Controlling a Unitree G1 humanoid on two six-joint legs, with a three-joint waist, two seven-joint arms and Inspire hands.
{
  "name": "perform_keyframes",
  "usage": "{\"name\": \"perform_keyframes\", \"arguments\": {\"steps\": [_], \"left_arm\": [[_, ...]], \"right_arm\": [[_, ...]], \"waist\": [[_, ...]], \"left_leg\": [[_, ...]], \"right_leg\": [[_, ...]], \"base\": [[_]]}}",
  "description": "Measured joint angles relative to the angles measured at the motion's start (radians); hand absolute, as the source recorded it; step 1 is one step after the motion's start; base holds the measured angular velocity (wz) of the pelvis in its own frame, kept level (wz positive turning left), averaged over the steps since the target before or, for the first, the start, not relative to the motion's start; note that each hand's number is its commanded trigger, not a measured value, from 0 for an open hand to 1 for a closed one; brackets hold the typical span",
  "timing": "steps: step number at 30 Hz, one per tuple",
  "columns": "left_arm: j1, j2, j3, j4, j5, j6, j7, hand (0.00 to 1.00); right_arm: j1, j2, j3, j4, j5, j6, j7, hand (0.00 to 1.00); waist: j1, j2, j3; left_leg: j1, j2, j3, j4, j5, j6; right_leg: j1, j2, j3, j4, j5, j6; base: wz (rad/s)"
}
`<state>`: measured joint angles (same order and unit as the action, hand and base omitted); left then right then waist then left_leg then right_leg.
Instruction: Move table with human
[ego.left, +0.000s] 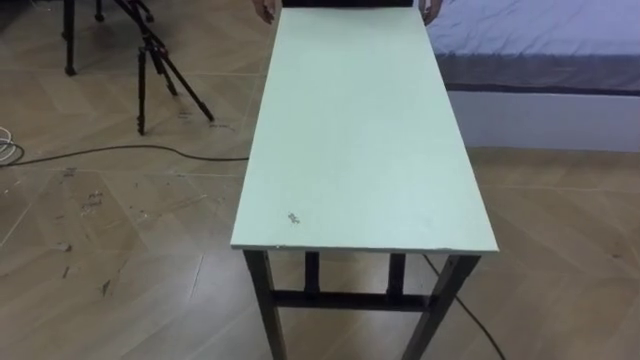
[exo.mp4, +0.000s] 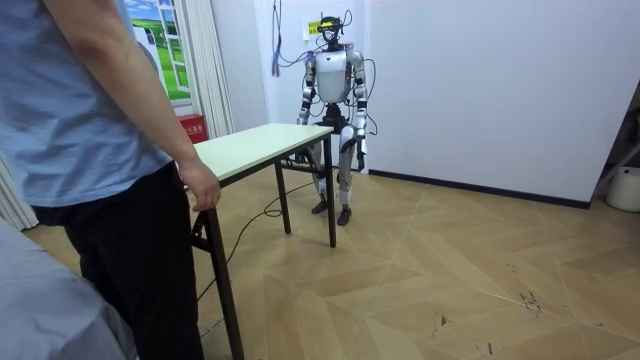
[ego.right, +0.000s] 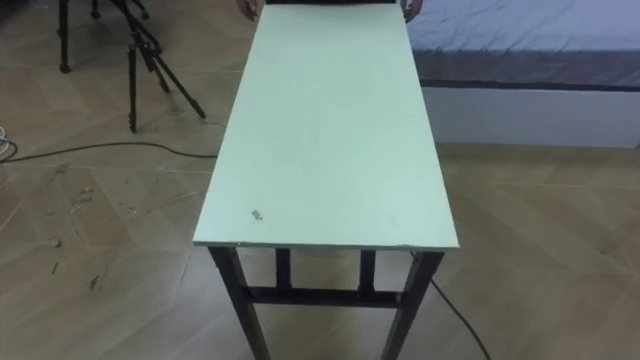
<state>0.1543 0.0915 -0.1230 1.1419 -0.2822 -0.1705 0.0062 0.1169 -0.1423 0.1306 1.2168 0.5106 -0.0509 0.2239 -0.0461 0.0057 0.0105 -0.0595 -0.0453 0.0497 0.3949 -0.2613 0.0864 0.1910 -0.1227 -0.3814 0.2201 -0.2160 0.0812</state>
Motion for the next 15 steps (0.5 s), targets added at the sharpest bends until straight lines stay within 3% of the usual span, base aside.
{"name": "perform_keyframes", "arguments": {"steps": [7, 10, 15], "left_arm": [[0.004, 0.007, -0.003, 0.026, -0.203, 0.023, -0.126, 0.0], [0.004, 0.024, -0.039, 0.026, -0.294, 0.041, -0.191, 0.0], [-0.015, 0.042, -0.038, 0.005, -0.393, 0.075, -0.305, 0.0]], "right_arm": [[0.002, -0.011, -0.034, 0.0, 0.038, 0.023, 0.048, 0.0], [0.003, -0.017, -0.034, -0.016, 0.039, 0.032, 0.061, 0.0], [0.002, -0.024, -0.037, -0.186, 0.045, 0.05, 0.108, 0.0]], "waist": [[0.006, 0.0, -0.0005], [0.011, 0.001, -0.0009], [0.014, 0.01, 0.0006]], "left_leg": [[-0.002, 0.004, 0.016, -0.002, 0.0, 0.0], [-0.008, 0.013, 0.032, 0.0, 0.0, 0.0], [-0.041, 0.023, 0.041, 0.02, 0.0, 0.0]], "right_leg": [[-0.011, 0.0, 0.017, 0.001, 0.0, 0.0], [-0.021, 0.001, 0.022, 0.003, 0.0, 0.0], [-0.063, 0.003, 0.03, 0.025, 0.0, 0.0]], "base": [[-0.06], [-0.11], [-0.08]]}}
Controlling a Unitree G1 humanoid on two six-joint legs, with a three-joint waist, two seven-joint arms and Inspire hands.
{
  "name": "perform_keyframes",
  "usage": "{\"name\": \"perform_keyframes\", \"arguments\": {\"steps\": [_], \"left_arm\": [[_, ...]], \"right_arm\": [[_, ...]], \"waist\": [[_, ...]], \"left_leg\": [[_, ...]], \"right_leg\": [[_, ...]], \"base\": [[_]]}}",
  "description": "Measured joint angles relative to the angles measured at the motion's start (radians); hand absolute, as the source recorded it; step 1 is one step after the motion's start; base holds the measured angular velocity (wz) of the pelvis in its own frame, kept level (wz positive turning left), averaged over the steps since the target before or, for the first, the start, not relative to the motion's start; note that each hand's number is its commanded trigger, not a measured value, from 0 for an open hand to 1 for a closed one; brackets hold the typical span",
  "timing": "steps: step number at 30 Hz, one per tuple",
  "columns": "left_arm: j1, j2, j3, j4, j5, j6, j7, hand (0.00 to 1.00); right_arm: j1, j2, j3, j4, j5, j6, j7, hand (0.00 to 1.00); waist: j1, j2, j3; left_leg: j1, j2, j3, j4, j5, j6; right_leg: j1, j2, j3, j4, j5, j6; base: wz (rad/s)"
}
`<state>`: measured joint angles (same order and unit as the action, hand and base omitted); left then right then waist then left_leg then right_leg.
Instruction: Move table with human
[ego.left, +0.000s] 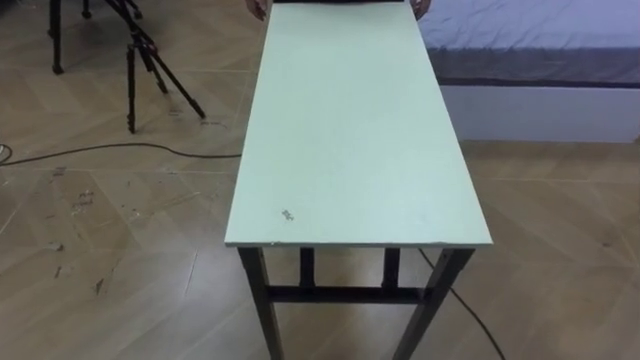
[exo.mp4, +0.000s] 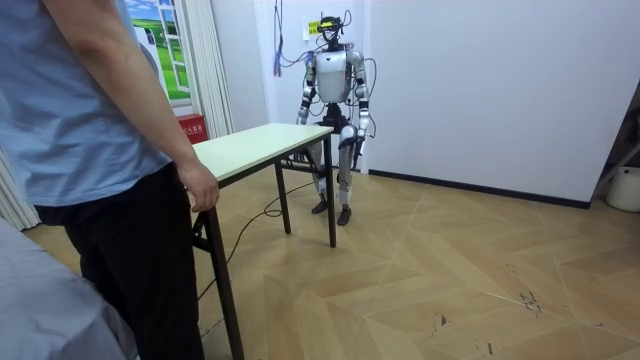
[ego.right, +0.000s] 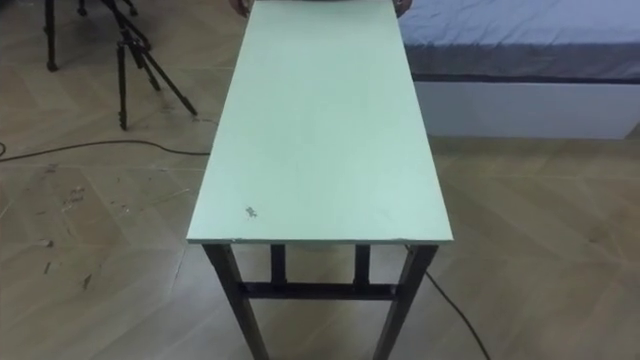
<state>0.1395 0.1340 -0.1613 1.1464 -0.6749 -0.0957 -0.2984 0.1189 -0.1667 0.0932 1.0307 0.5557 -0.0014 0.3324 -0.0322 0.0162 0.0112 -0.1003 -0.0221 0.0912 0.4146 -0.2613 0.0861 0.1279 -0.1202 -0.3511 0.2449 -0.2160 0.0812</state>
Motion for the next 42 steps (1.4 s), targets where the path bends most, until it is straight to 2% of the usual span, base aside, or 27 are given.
{"name": "perform_keyframes", "arguments": {"steps": [4, 6, 7, 9, 14, 17, 20, 23, 27, 30, 35, 40, 42], "left_arm": [[-0.005, 0.005, -0.004, -0.037, -0.073, 0.032, -0.04, 0.0], [0.023, 0.015, -0.026, -0.122, -0.159, 0.07, -0.042, 0.0], [0.032, 0.021, -0.035, -0.153, -0.189, 0.078, -0.042, 0.0], [0.044, 0.025, -0.06, -0.268, -0.326, 0.106, -0.044, 0.0], [0.047, 0.01, -0.111, -0.423, -0.481, 0.144, -0.054, 0.0], [0.048, 0.002, -0.141, -0.483, -0.554, 0.163, -0.052, 0.0], [0.047, -0.006, -0.16, -0.53, -0.582, 0.17, -0.045, 0.0], [0.046, -0.01, -0.16, -0.576, -0.582, 0.181, -0.045, 0.0], [0.04, -0.006, -0.16, -0.619, -0.582, 0.181, -0.031, 0.0], [0.036, -0.005, -0.16, -0.652, -0.58, 0.182, -0.022, 0.0], [0.002, -0.008, -0.16, -0.658, -0.581, 0.183, -0.021, 0.0], [-0.002, -0.009, -0.155, -0.658, -0.588, 0.184, -0.017, 0.0], [-0.015, -0.007, -0.154, -0.658, -0.649, 0.185, 0.004, 0.0]], "right_arm": [[-0.017, 0.003, 0.003, -0.086, 0.073, 0.012, 0.038, 0.0], [-0.006, 0.004, 0.007, -0.157, 0.141, 0.051, 0.039, 0.0], [-0.005, 0.006, 0.009, -0.173, 0.168, 0.06, 0.039, 0.0], [0.004, 0.01, 0.013, -0.236, 0.296, 0.094, 0.039, 0.0], [0.025, 0.033, 0.046, -0.374, 0.513, 0.129, 0.038, 0.0], [0.029, 0.047, 0.078, -0.399, 0.631, 0.134, 0.035, 0.0], [0.029, 0.045, 0.122, -0.449, 0.659, 0.135, 0.017, 0.0], [0.022, 0.048, 0.13, -0.514, 0.656, 0.136, 0.02, 0.0], [0.015, 0.045, 0.131, -0.519, 0.646, 0.133, 0.02, 0.0], [0.015, 0.044, 0.148, -0.522, 0.615, 0.134, 0.019, 0.0], [0.007, 0.048, 0.161, -0.522, 0.597, 0.134, 0.019, 0.0], [0.005, 0.048, 0.161, -0.551, 0.591, 0.134, 0.018, 0.0], [0.0, 0.046, 0.16, -0.568, 0.585, 0.134, 0.017, 0.0]], "waist": [[0.005, 0.007, -0.0013], [0.003, 0.012, -0.0022], [0.001, 0.015, -0.0025], [-0.011, 0.022, -0.001], [-0.017, 0.025, -0.0037], [-0.028, 0.025, -0.0042], [-0.034, 0.022, -0.0028], [-0.043, 0.014, 0.002], [-0.045, 0.008, 0.0047], [-0.045, 0.008, 0.0052], [-0.041, 0.009, 0.005], [-0.04, 0.008, 0.0064], [-0.039, 0.009, 0.0069]], "left_leg": [[-0.012, -0.001, 0.002, 0.002, 0.001, 0.002], [-0.021, -0.003, 0.002, 0.009, 0.001, 0.005], [-0.03, -0.004, 0.0, 0.017, 0.0, 0.007], [-0.046, -0.009, -0.011, 0.032, -0.001, 0.016], [-0.044, -0.011, 0.001, 0.036, -0.003, 0.023], [-0.044, -0.011, 0.005, 0.036, -0.003, 0.023], [-0.046, -0.007, 0.013, 0.036, -0.003, 0.023], [-0.045, -0.005, 0.016, 0.035, -0.003, 0.022], [-0.041, -0.006, 0.018, 0.035, -0.002, 0.022], [-0.042, -0.006, 0.017, 0.035, -0.002, 0.023], [-0.045, -0.006, 0.017, 0.034, -0.003, 0.022], [-0.026, -0.006, 0.017, 0.027, -0.003, 0.022], [-0.026, -0.006, 0.016, 0.027, -0.003, 0.022]], "right_leg": [[-0.024, -0.004, 0.017, 0.024, 0.0, 0.0], [-0.037, -0.009, 0.016, 0.037, -0.001, 0.001], [-0.041, -0.008, 0.016, 0.038, -0.001, 0.002], [-0.049, -0.015, 0.02, 0.053, -0.006, 0.009], [-0.06, -0.018, 0.047, 0.066, -0.007, 0.011], [-0.061, -0.019, 0.049, 0.066, -0.007, 0.011], [-0.069, -0.019, 0.048, 0.073, -0.008, 0.012], [-0.076, -0.02, 0.054, 0.083, -0.008, 0.012], [-0.077, -0.017, 0.076, 0.081, -0.008, 0.012], [-0.08, -0.017, 0.076, 0.082, -0.008, 0.012], [-0.087, -0.017, 0.076, 0.083, -0.008, 0.012], [-0.075, -0.017, 0.076, 0.081, -0.008, 0.012], [-0.066, -0.017, 0.075, 0.081, -0.008, 0.012]], "base": [[-0.08], [0.0], [0.1], [0.21], [-0.08], [-0.05], [-0.07], [-0.03], [-0.01], [0.0], [0.0], [0.0], [0.02]]}}
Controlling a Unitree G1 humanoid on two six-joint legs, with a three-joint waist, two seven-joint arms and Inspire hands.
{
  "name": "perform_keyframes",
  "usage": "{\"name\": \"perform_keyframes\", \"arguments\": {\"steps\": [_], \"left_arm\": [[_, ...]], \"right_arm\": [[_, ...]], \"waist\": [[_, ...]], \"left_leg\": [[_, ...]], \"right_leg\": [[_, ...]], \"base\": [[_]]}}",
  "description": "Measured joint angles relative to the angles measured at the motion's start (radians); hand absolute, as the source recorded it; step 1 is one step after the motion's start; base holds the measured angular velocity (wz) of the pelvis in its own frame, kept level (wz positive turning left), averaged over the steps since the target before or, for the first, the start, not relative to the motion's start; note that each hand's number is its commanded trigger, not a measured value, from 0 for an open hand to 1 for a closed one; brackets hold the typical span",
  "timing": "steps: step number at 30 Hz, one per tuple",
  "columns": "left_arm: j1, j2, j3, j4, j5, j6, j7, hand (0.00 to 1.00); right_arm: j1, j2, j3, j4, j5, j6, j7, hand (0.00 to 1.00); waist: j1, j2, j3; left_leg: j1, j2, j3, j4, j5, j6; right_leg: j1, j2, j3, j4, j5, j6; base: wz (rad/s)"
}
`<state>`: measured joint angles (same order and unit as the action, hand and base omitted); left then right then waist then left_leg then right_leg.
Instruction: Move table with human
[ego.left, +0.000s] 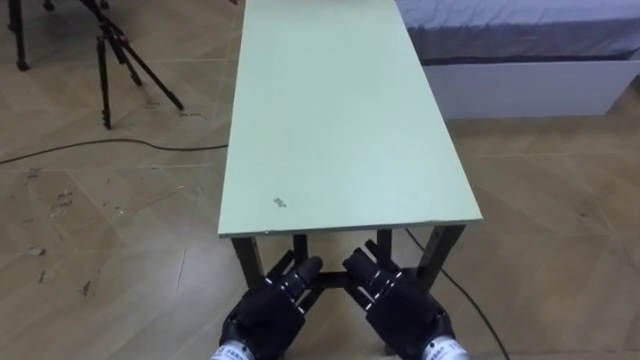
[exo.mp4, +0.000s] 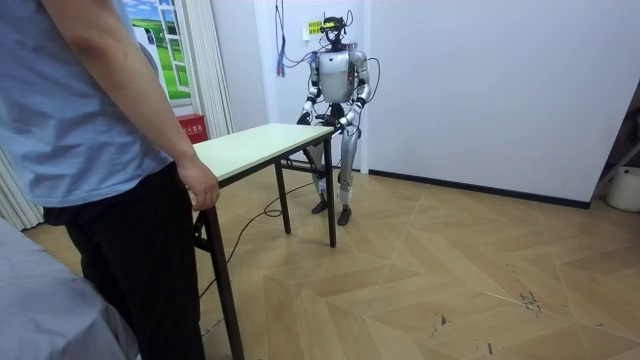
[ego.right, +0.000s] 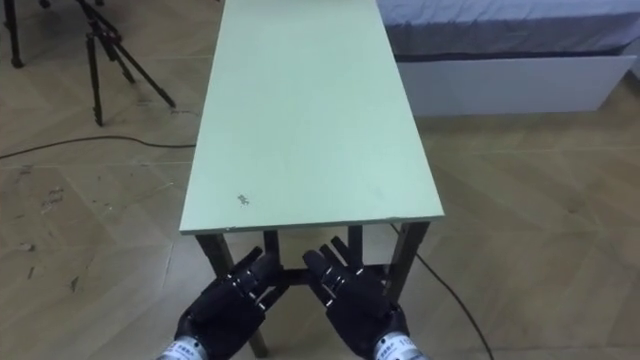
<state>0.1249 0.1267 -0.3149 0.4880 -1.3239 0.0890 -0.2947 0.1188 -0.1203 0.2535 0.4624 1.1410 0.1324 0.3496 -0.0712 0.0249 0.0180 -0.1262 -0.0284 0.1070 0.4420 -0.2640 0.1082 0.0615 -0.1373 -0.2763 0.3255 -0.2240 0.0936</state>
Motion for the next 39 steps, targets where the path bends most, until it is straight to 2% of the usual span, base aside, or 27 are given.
{"name": "perform_keyframes", "arguments": {"steps": [3, 5, 12, 16, 21, 26, 31, 33, 35, 39], "left_arm": [[-0.021, 0.003, 0.014, -0.001, -0.067, 0.0, 0.044, 0.0], [-0.024, 0.003, 0.034, -0.006, -0.094, -0.001, 0.067, 0.0], [-0.026, 0.008, 0.047, -0.054, -0.115, 0.016, 0.126, 0.0], [-0.026, 0.007, 0.06, -0.102, -0.128, 0.026, 0.139, 0.0], [-0.038, 0.003, 0.116, -0.11, -0.139, 0.081, 0.176, 0.0], [-0.041, 0.001, 0.122, -0.11, -0.158, 0.088, 0.197, 0.0], [-0.047, 0.0, 0.136, -0.11, -0.158, 0.108, 0.217, 0.0], [-0.048, 0.0, 0.136, -0.11, -0.159, 0.113, 0.231, 0.0], [-0.048, 0.0, 0.136, -0.112, -0.171, 0.116, 0.242, 0.0], [-0.048, 0.0, 0.136, -0.112, -0.179, 0.118, 0.246, 0.0]], "right_arm": [[-0.01, -0.005, -0.003, 0.003, 0.001, 0.0, -0.012, 0.0], [-0.012, -0.011, -0.003, 0.003, 0.002, 0.0, -0.013, 0.0], [-0.028, -0.044, -0.024, 0.002, 0.032, 0.002, -0.042, 0.0], [-0.033, -0.042, -0.074, 0.001, 0.083, 0.0, -0.042, 0.0], [-0.039, -0.025, -0.102, 0.0, 0.203, 0.0, -0.072, 0.0], [-0.039, 0.0, -0.154, -0.001, 0.287, -0.002, -0.121, 0.0], [-0.039, -0.003, -0.169, -0.001, 0.312, -0.012, -0.132, 0.0], [-0.039, -0.003, -0.169, -0.002, 0.326, -0.011, -0.133, 0.0], [-0.039, -0.003, -0.17, -0.001, 0.347, -0.009, -0.138, 0.0], [-0.04, -0.001, -0.168, -0.002, 0.376, -0.008, -0.158, 0.0]], "waist": [[0.017, 0.001, 0.0006], [0.024, 0.003, 0.0038], [0.038, 0.009, 0.0047], [0.043, 0.009, 0.0045], [0.049, 0.009, 0.0042], [0.049, 0.011, 0.0035], [0.05, 0.017, 0.0011], [0.049, 0.025, -0.0041], [0.048, 0.029, -0.0059], [0.048, 0.03, -0.0066]], "left_leg": [[0.023, 0.0, 0.003, -0.007, 0.0, -0.001], [0.039, -0.001, 0.004, -0.011, -0.001, -0.001], [0.04, 0.001, 0.005, -0.01, 0.0, -0.002], [0.056, 0.003, 0.013, -0.014, -0.001, -0.002], [0.065, 0.014, 0.03, -0.013, -0.004, -0.008], [0.072, 0.015, 0.03, -0.012, -0.004, -0.008], [0.072, 0.016, 0.033, -0.011, -0.004, -0.008], [0.07, 0.016, 0.033, -0.011, -0.004, -0.008], [0.069, 0.016, 0.034, -0.012, -0.003, -0.009], [0.07, 0.016, 0.035, -0.013, -0.002, -0.009]], "right_leg": [[0.017, 0.0, 0.002, -0.001, 0.0, 0.0], [0.026, 0.0, 0.003, -0.006, 0.0, 0.0], [0.024, 0.0, 0.001, 0.0, 0.0, 0.0], [0.042, 0.0, 0.002, 0.0, 0.0, 0.0], [0.045, 0.004, 0.002, -0.001, 0.0, 0.0], [0.051, 0.004, 0.002, -0.001, 0.0, 0.0], [0.05, 0.004, 0.002, -0.001, 0.0, 0.0], [0.04, 0.004, 0.002, 0.0, 0.0, 0.0], [0.041, 0.003, 0.001, 0.0, 0.0, 0.0], [0.046, 0.003, 0.001, 0.0, 0.0, 0.0]], "base": [[-0.02], [-0.03], [0.0], [-0.06], [-0.11], [0.0], [-0.01], [0.0], [0.0], [0.0]]}}
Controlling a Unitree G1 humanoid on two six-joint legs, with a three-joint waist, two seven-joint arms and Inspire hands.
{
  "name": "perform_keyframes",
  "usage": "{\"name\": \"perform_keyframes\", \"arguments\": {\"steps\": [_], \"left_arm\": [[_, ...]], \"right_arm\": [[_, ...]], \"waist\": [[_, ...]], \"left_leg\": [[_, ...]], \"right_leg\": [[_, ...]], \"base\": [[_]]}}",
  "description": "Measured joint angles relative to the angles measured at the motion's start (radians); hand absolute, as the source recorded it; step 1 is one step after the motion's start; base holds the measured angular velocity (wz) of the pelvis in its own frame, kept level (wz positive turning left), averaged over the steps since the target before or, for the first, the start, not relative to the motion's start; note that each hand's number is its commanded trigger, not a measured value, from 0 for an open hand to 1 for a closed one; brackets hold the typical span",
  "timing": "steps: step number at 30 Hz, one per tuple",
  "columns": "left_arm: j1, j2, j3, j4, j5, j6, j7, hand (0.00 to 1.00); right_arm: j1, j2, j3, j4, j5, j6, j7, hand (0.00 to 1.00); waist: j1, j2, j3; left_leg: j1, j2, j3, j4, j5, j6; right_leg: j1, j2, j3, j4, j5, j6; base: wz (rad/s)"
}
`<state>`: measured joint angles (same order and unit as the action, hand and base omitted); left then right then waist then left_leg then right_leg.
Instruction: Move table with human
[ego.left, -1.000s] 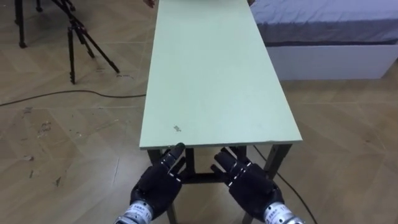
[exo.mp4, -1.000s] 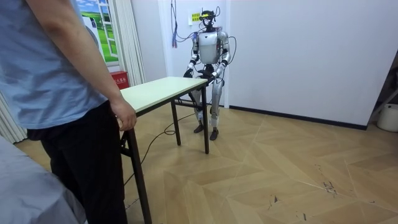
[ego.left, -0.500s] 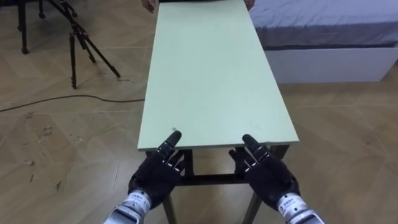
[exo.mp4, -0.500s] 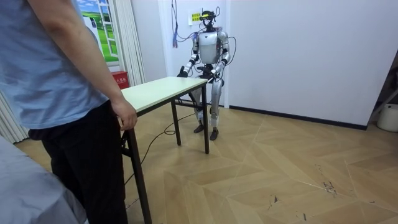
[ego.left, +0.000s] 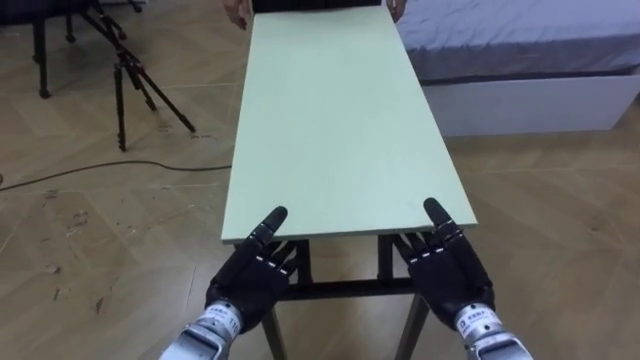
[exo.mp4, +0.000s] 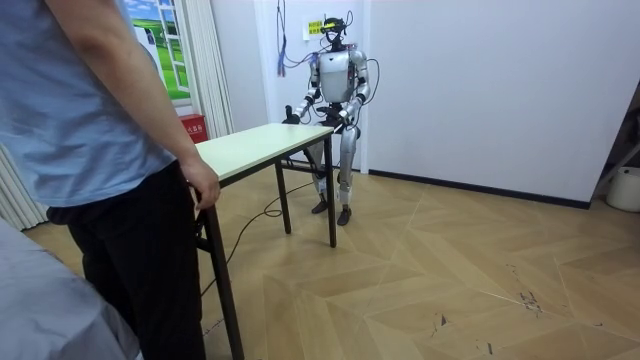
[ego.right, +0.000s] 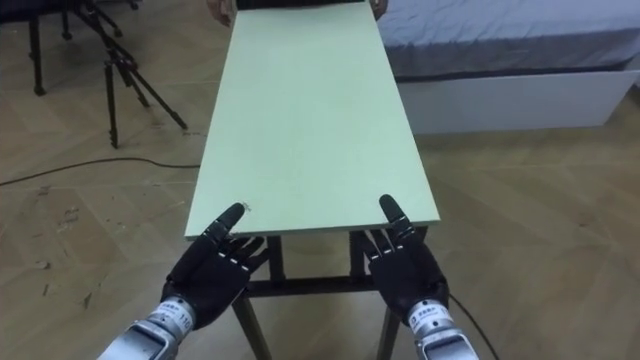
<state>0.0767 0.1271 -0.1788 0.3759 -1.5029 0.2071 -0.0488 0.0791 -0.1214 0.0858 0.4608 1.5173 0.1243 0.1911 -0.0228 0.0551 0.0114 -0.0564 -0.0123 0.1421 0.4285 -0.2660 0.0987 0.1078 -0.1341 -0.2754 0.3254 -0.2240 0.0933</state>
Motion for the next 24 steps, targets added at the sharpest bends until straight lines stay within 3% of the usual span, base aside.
{"name": "perform_keyframes", "arguments": {"steps": [10, 12, 15, 24], "left_arm": [[0.0, -0.003, 0.006, 0.0, -0.095, 0.002, 0.013, 0.0], [0.0, -0.017, 0.027, -0.002, -0.146, 0.004, 0.036, 0.0], [0.0, -0.041, 0.052, -0.002, -0.153, 0.004, 0.048, 0.0], [-0.024, -0.05, 0.068, -0.002, -0.154, 0.003, 0.082, 0.0]], "right_arm": [[-0.004, 0.01, 0.0, 0.002, 0.031, 0.001, -0.005, 0.0], [-0.006, 0.015, 0.0, 0.006, 0.031, 0.008, -0.005, 0.0], [-0.008, 0.017, 0.0, 0.006, 0.031, 0.011, -0.005, 0.0], [-0.023, 0.022, 0.0, 0.045, 0.002, 0.019, 0.001, 0.0]], "waist": [[0.0, -0.003, 0.0031], [0.0, -0.009, 0.0081], [0.0, -0.01, 0.0133], [0.0, -0.018, 0.019]], "left_leg": [[0.003, 0.0, -0.005, -0.005, 0.001, -0.003], [0.014, -0.001, -0.005, -0.017, 0.003, -0.006], [0.014, 0.001, -0.005, -0.022, 0.006, -0.01], [0.011, 0.005, -0.007, -0.025, 0.008, -0.014]], "right_leg": [[0.012, 0.006, -0.002, -0.034, 0.002, -0.003], [0.015, 0.007, -0.002, -0.033, 0.002, -0.003], [0.013, 0.009, -0.002, -0.034, 0.002, -0.003], [0.014, 0.013, -0.002, -0.034, 0.002, -0.004]], "base": [[0.0], [0.0], [0.0], [0.0]]}}
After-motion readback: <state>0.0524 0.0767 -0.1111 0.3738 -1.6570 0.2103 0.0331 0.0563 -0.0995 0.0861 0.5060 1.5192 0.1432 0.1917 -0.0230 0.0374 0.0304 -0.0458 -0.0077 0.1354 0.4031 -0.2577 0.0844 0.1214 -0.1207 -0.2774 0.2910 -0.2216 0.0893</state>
